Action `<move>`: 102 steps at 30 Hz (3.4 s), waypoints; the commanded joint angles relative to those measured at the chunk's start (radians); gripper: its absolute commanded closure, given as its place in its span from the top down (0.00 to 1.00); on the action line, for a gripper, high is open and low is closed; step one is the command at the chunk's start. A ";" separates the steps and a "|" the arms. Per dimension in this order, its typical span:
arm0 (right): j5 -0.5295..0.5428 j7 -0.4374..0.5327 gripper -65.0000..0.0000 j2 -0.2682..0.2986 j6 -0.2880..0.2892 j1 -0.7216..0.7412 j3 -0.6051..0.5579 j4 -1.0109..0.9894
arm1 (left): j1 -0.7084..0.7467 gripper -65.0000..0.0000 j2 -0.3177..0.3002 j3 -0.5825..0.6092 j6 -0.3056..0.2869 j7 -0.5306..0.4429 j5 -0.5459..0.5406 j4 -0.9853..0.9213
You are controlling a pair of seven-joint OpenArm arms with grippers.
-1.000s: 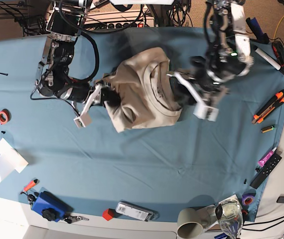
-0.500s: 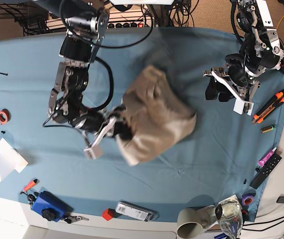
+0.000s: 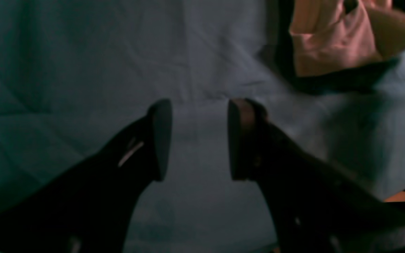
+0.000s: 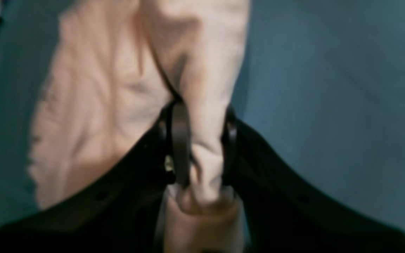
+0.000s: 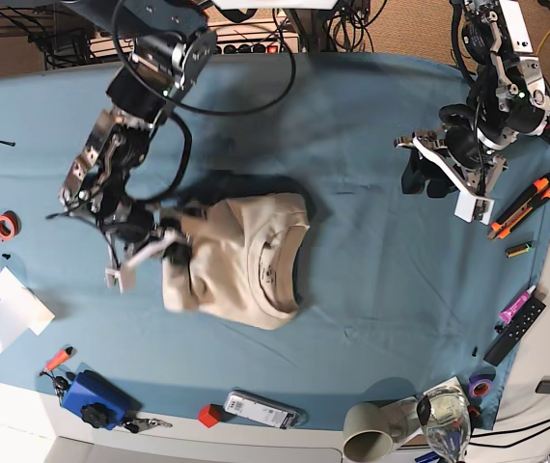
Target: Fold the T-shirt properly
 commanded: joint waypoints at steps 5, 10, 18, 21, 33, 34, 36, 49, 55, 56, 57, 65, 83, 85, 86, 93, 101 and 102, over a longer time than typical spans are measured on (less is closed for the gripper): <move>-0.039 -0.029 0.00 0.003 0.004 -0.066 -0.019 0.158 | -0.008 0.41 -0.008 -0.004 -0.005 -0.026 -0.014 0.019; -0.164 -0.051 0.00 0.021 -0.072 -0.173 -0.138 0.296 | -0.008 0.41 -0.008 -0.004 -0.005 -0.027 -0.014 0.019; -0.354 -0.148 0.00 0.090 -0.179 -0.256 -0.351 0.301 | -0.008 0.41 -0.008 -0.004 -0.038 -0.026 -0.014 0.019; -0.350 -0.180 0.00 0.092 -0.182 -0.256 -0.371 0.301 | -0.008 0.41 -0.008 -0.004 -0.038 -0.026 -0.014 0.019; -0.323 -0.222 0.00 0.092 -0.182 -0.297 -0.373 0.398 | -0.008 0.41 -0.008 -0.004 -0.051 -0.027 -0.013 0.019; -0.318 -0.223 0.00 0.092 -0.182 -0.313 -0.373 0.418 | -0.007 0.41 -0.008 -0.004 -0.055 -0.027 -0.013 0.019; -0.294 -0.224 0.00 0.092 -0.182 -0.347 -0.373 0.443 | -0.007 0.41 -0.008 -0.004 -0.056 -0.027 -0.013 0.019; -0.244 -0.195 0.00 0.092 -0.216 -0.486 -0.373 0.576 | -0.007 0.41 -0.008 -0.004 -0.056 -0.026 -0.014 0.019; -0.245 -0.195 0.16 0.092 -0.215 -0.489 -0.373 0.575 | -0.002 0.41 -0.008 -0.004 -0.056 -0.027 -0.013 0.019; -0.245 -0.192 0.22 0.092 -0.215 -0.494 -0.373 0.575 | 0.003 0.41 -0.008 -0.004 -0.056 -0.026 -0.014 0.019; -0.245 -0.184 0.26 0.092 -0.215 -0.500 -0.373 0.576 | 0.007 0.41 -0.008 -0.004 -0.056 -0.026 -0.014 0.019; -0.245 -0.222 0.29 0.093 -0.230 -0.541 -0.372 0.687 | 0.025 0.41 -0.008 -0.004 -0.056 -0.027 -0.014 0.019; -0.257 0.107 0.29 0.092 -0.227 -0.678 -0.372 0.942 | 0.025 0.41 -0.008 -0.004 -0.056 -0.026 -0.014 0.019; -0.258 0.165 0.29 0.092 -0.227 -0.651 -0.372 0.942 | 0.025 0.41 -0.008 -0.004 -0.056 -0.026 -0.014 0.019; -0.264 0.164 0.29 0.092 -0.227 -0.634 -0.372 0.942 | 0.025 0.41 -0.008 -0.004 -0.056 -0.026 -0.014 0.019; -0.352 0.128 0.29 0.093 -0.235 -0.557 -0.372 0.722 | 0.026 0.41 -0.008 -0.004 -0.056 -0.023 -0.014 0.019; -0.354 -0.111 0.28 0.117 -0.234 -0.538 -0.372 0.637 | 0.054 0.41 -0.008 -0.006 -0.053 0.004 -0.014 0.019; -0.354 -0.111 0.28 0.123 -0.234 -0.538 -0.372 0.657 | 0.060 0.41 -0.008 -0.006 -0.053 0.004 -0.014 0.020</move>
